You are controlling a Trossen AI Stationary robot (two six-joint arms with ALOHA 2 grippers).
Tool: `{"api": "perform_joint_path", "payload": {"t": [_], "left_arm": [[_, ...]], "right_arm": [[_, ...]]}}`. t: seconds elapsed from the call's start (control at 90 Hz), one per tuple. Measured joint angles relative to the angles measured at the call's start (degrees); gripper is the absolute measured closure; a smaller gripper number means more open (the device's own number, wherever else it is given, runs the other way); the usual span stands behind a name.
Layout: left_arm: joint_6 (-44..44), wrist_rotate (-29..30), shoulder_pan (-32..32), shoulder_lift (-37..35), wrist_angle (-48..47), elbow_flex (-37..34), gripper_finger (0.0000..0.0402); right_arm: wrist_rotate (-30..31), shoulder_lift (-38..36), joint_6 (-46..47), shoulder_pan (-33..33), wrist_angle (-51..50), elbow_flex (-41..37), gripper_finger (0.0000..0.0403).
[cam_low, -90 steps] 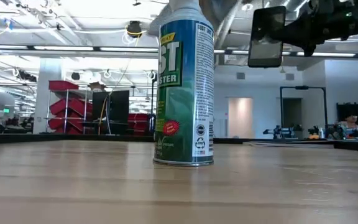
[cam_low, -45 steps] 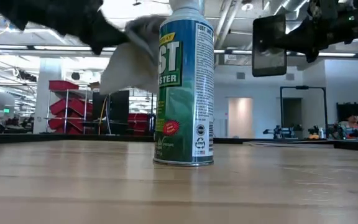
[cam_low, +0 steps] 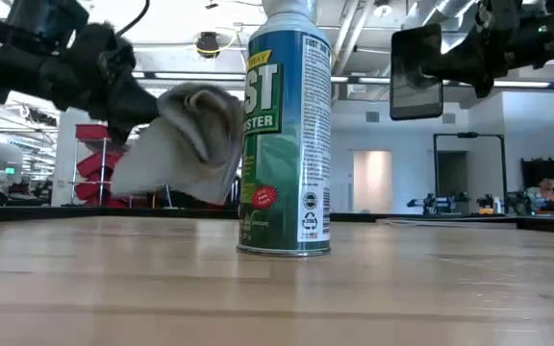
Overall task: Apply microfiber cloth
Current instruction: Wipe the front of the cellphone with a gray microfiber cloth
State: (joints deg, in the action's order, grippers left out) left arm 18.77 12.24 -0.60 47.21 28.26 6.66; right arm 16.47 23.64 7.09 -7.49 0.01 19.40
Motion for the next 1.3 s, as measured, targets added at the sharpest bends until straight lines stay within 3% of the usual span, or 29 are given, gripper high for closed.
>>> {"api": "perform_joint_path", "payload": {"t": [0.156, 0.367, 0.633, 0.8, 1.1, 1.3], "left_arm": [[-1.2, 1.2, 0.0, 0.2, 10.3, -6.1, 0.0402], [-4.6, 1.5, 0.0, 2.0, 8.0, -6.1, 0.0402], [-9.1, 0.4, 0.0, -0.3, 13.1, -6.2, 0.0402], [-11.9, -5.5, 0.0, -7.6, 14.2, -6.2, 0.0402], [-9.8, -7.3, 0.0, -28.0, -3.1, -6.2, 0.0402], [-5.0, -9.6, 0.1, -38.8, -6.9, -6.3, 0.0377]], "right_arm": [[0.0, 0.0, 0.0, 0.0, 0.0, 0.0, 0.0389], [0.0, 0.0, 0.0, 0.0, -0.2, 0.0, 0.0389], [0.0, 0.0, 0.4, 0.0, -0.4, 0.0, 0.0389], [0.0, 0.0, 0.4, 0.0, -0.4, 0.0, 0.0389], [0.0, 0.0, 0.6, 0.0, -0.4, 0.0, 0.0389], [0.0, 0.0, 1.0, 0.0, -0.5, 0.0, 0.0389]]}}
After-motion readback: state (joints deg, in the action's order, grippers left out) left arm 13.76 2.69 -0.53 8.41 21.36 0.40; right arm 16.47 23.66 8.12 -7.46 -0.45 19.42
